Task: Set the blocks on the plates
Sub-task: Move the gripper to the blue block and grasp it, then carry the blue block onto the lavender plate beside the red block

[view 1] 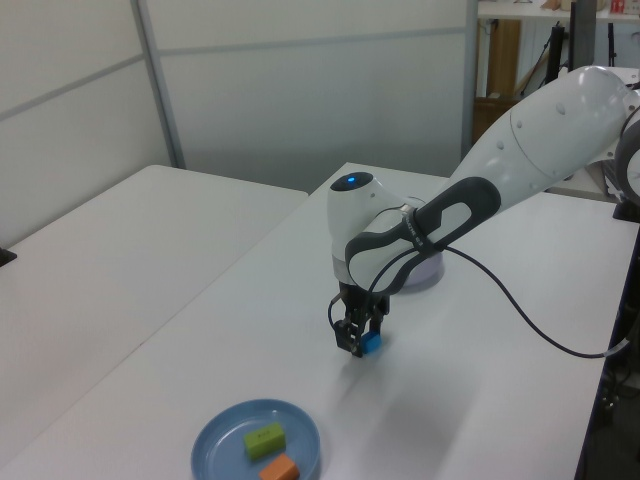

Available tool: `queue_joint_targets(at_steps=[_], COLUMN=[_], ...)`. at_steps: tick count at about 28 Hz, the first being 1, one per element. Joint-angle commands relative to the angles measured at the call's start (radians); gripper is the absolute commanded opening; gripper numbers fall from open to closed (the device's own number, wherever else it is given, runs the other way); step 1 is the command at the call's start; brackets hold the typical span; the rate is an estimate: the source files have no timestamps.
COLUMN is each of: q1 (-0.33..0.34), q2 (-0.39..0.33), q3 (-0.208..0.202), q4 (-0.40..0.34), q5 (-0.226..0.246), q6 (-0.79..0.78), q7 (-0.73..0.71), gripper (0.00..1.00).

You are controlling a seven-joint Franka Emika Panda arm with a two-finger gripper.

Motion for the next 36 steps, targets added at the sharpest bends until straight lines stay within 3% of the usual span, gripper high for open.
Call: queue_joint_targets(at_steps=[1,4,12,14,18,25,36], q1=[0.003,0.002,-0.024,-0.039,-0.139,-0.263,-0.334], q2=[-0.007,-0.007,-0.022,-0.019,-0.004,0.099,0.161], q3=[-0.009,-0.010,-0.012,-0.012,-0.012,-0.012,-0.013], q4=[-0.007,-0.007,0.008,0.042,0.158,0.312,0.323], q5=[-0.019,-0.019,-0.017,-0.016,-0.006,-0.011,-0.019], q6=[0.011,0.006,-0.008,-0.008,-0.009,-0.006,-0.006], q7=[0.010,0.009,-0.025,-0.023,-0.048,-0.141,-0.266], gripper=[0.13,0.00,0.00,0.00,0.00,0.00,0.00])
